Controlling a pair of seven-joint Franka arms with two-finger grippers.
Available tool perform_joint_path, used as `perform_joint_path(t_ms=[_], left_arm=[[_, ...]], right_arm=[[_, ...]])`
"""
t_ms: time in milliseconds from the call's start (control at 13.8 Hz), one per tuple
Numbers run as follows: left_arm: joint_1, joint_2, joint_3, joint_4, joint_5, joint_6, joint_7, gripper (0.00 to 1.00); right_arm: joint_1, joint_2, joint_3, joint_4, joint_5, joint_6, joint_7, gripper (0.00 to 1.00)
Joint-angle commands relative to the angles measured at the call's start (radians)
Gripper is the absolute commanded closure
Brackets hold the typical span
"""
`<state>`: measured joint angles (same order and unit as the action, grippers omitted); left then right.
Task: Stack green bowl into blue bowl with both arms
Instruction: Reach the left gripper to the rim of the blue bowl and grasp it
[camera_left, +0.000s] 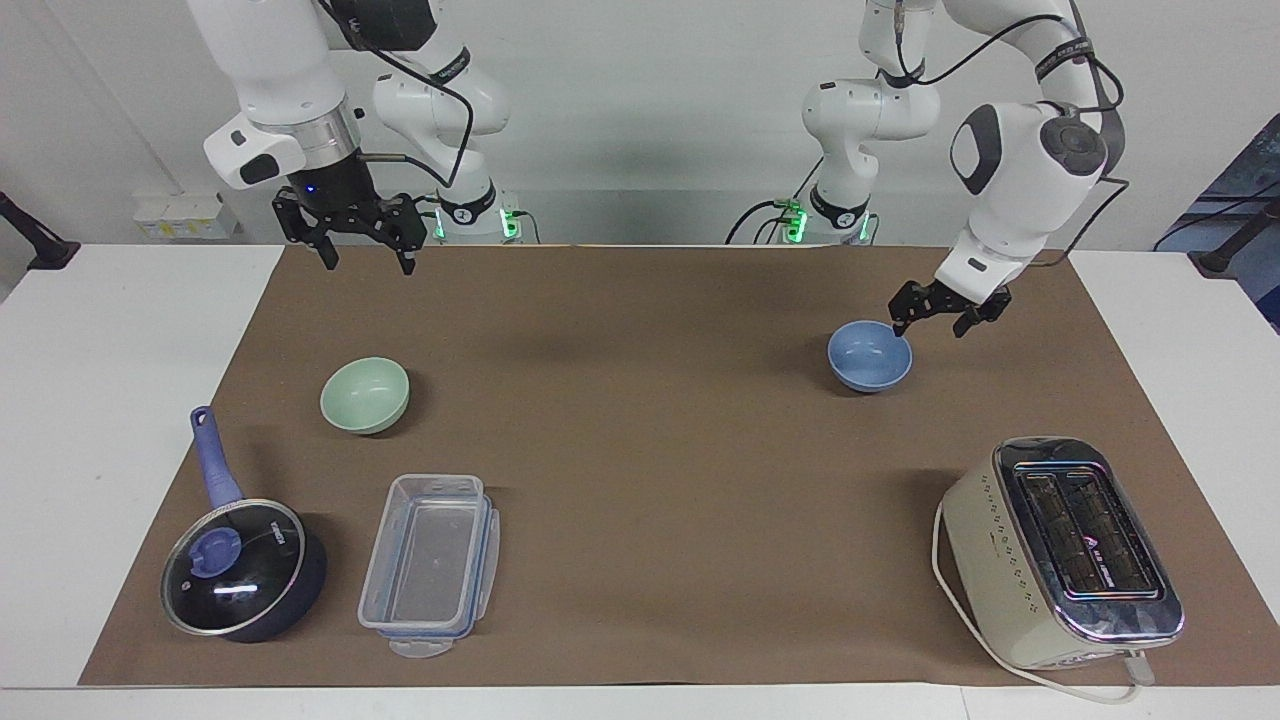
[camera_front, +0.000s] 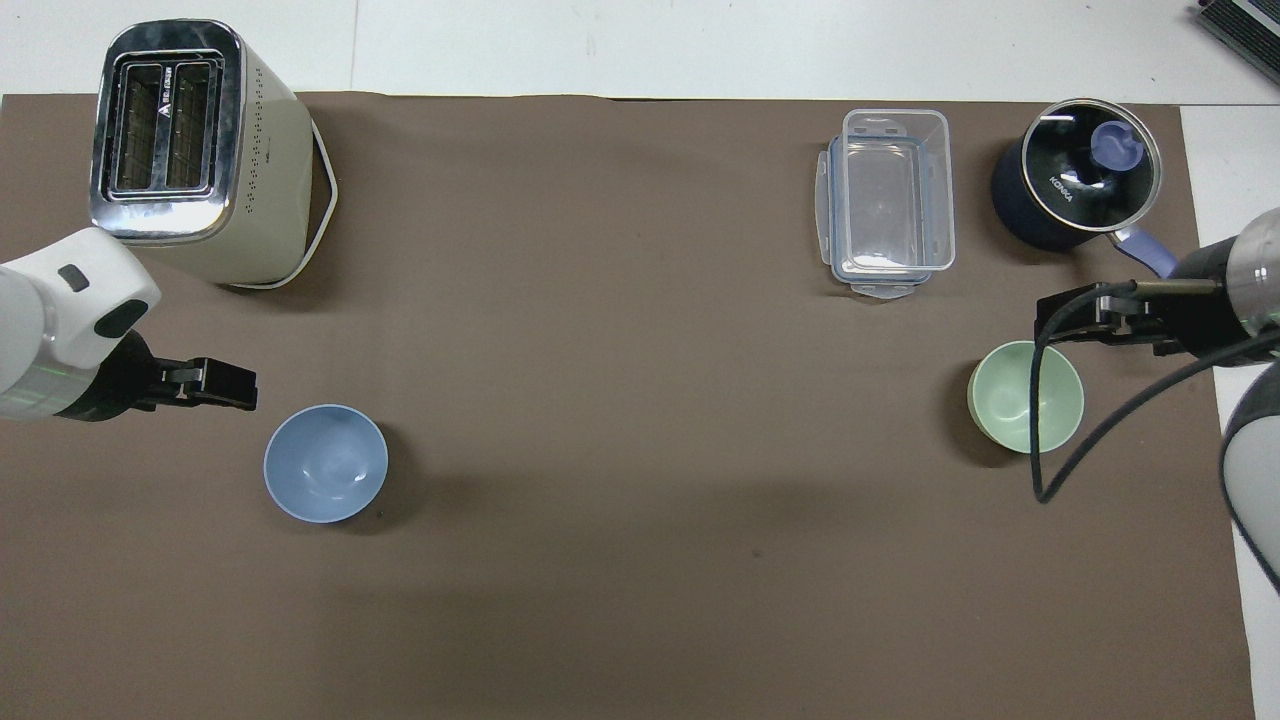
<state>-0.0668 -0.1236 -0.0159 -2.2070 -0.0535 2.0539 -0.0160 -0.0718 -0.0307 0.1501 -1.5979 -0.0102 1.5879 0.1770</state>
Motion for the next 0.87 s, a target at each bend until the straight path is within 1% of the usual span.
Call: perform_joint_path(t_ms=[0, 145, 291, 364, 436, 509, 582, 655, 800], left_arm=[[0.013, -0.044, -0.004, -0.166, 0.006, 0.167, -0.009, 0.0], [0.013, -0.034, -0.004, -0.245, 0.001, 0.283, -0.012, 0.0], [0.007, -0.013, -0.004, -0.287, -0.046, 0.35, -0.013, 0.0], [0.004, 0.002, -0.004, -0.31, -0.064, 0.389, -0.013, 0.11], [-0.001, 0.013, -0.004, -0.328, -0.066, 0.416, -0.013, 0.5], [-0.001, 0.015, -0.006, -0.327, -0.066, 0.41, -0.013, 0.82], [-0.002, 0.013, -0.006, -0.326, -0.066, 0.408, -0.013, 1.0], [-0.001, 0.01, -0.006, -0.323, -0.066, 0.405, -0.012, 1.0], [0.001, -0.016, -0.004, -0.295, -0.068, 0.33, -0.01, 1.0]], right_arm=[[-0.016, -0.003, 0.006, -0.007, 0.024, 0.017, -0.027, 0.0], [-0.016, -0.003, 0.006, -0.007, 0.024, 0.017, -0.027, 0.0], [-0.016, -0.003, 0.006, -0.007, 0.024, 0.018, -0.027, 0.0], [-0.016, -0.003, 0.006, -0.007, 0.024, 0.018, -0.027, 0.0], [-0.016, -0.003, 0.006, -0.007, 0.024, 0.018, -0.027, 0.0], [-0.016, -0.003, 0.006, -0.007, 0.024, 0.018, -0.027, 0.0], [-0.016, -0.003, 0.006, -0.007, 0.024, 0.018, -0.027, 0.0], [-0.016, -0.003, 0.006, -0.007, 0.024, 0.018, -0.027, 0.0], [-0.016, -0.003, 0.005, -0.007, 0.024, 0.018, -0.027, 0.0]])
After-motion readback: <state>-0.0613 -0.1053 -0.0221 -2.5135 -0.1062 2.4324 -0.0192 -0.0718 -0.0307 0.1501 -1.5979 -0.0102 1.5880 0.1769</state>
